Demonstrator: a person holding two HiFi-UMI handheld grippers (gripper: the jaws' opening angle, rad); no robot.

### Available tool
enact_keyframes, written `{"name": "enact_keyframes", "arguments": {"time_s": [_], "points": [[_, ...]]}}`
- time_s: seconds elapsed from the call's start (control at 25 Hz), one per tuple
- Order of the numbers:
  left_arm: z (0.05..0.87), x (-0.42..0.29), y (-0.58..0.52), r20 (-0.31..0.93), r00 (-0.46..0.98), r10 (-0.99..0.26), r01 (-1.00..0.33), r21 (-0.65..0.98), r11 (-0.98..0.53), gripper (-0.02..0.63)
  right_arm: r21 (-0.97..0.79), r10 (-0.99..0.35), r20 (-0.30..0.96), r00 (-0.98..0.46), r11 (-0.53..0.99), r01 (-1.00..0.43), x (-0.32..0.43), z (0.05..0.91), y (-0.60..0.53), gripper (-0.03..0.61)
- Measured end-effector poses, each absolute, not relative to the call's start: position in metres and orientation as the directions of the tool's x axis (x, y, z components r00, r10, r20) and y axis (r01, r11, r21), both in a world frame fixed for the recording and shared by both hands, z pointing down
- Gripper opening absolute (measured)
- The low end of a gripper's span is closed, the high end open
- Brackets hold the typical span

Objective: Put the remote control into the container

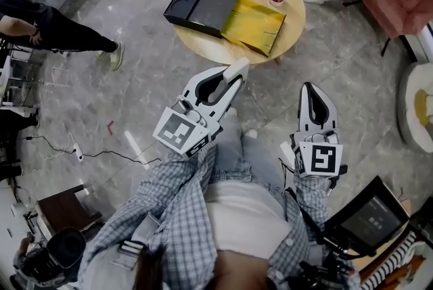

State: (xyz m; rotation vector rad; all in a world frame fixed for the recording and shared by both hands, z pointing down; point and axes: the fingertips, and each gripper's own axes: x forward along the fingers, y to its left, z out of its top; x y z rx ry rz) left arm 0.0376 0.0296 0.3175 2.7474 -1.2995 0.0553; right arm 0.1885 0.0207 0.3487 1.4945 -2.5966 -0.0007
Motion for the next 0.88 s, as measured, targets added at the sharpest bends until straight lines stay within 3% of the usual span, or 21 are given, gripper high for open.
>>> {"name": "enact_keyframes", "arguments": {"time_s": [0.88], "points": [[0.327,0.031,-0.063,0.039,0.661,-0.749,-0.746,0.139,-0.651,0.095,0.095,-0.876,0.165,-0.453,0.471,-0.877,0.185,0.356,-0.052,0.006]]}}
